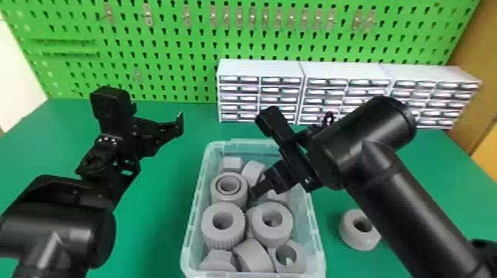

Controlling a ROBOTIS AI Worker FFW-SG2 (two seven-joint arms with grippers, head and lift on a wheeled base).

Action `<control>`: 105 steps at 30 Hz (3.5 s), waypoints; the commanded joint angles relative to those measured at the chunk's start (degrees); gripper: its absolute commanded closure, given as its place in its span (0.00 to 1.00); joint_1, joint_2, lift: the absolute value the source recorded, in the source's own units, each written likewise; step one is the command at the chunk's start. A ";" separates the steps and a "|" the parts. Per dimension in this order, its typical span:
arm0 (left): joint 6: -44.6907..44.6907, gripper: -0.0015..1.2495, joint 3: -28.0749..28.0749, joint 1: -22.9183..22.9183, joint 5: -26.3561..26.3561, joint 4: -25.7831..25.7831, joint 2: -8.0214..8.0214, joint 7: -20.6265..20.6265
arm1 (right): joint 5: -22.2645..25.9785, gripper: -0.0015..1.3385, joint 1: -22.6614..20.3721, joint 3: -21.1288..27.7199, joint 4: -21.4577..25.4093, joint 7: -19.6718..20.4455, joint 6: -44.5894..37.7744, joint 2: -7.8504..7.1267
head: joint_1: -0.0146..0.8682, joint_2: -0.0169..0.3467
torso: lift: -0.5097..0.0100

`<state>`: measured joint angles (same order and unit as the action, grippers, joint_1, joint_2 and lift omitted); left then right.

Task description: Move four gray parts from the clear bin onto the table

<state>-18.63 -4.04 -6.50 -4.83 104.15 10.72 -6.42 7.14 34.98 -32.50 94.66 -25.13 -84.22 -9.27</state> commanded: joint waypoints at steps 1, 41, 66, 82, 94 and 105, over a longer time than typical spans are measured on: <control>0.00 0.09 0.00 0.00 0.00 0.00 0.00 0.00 | -1.42 0.37 -0.17 0.16 -0.18 0.00 0.99 0.12 | 0.78 0.14 | 0.89; -0.09 0.09 -0.70 -0.26 -0.35 -0.53 0.00 -0.09 | 1.83 0.37 6.24 -6.70 -28.13 2.46 34.12 4.52 | 0.78 0.14 | 0.89; 0.00 0.09 -0.79 -0.44 -0.70 -0.79 0.00 -0.26 | 4.90 0.39 6.77 -10.92 -37.53 3.86 43.88 4.70 | 0.78 0.14 | 0.89; 0.00 0.09 -0.70 -0.26 -0.79 -0.79 0.00 -0.44 | 1.56 0.88 5.89 -11.71 -32.96 5.36 44.14 4.61 | 0.78 0.14 | 0.89; -0.09 0.09 -0.44 0.00 -0.79 -0.79 0.00 -0.62 | -2.92 0.87 4.31 -7.49 -26.46 5.36 41.33 4.17 | 0.78 0.14 | 0.89; 0.00 0.09 0.18 0.44 -0.79 -0.79 0.00 -1.23 | -9.42 0.87 0.71 1.65 -10.99 5.45 33.07 2.59 | 0.78 0.14 | 0.89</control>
<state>-18.66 -4.11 -6.32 -5.63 103.36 10.72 -7.50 -0.18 37.16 -34.31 78.54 -19.73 -48.21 -6.15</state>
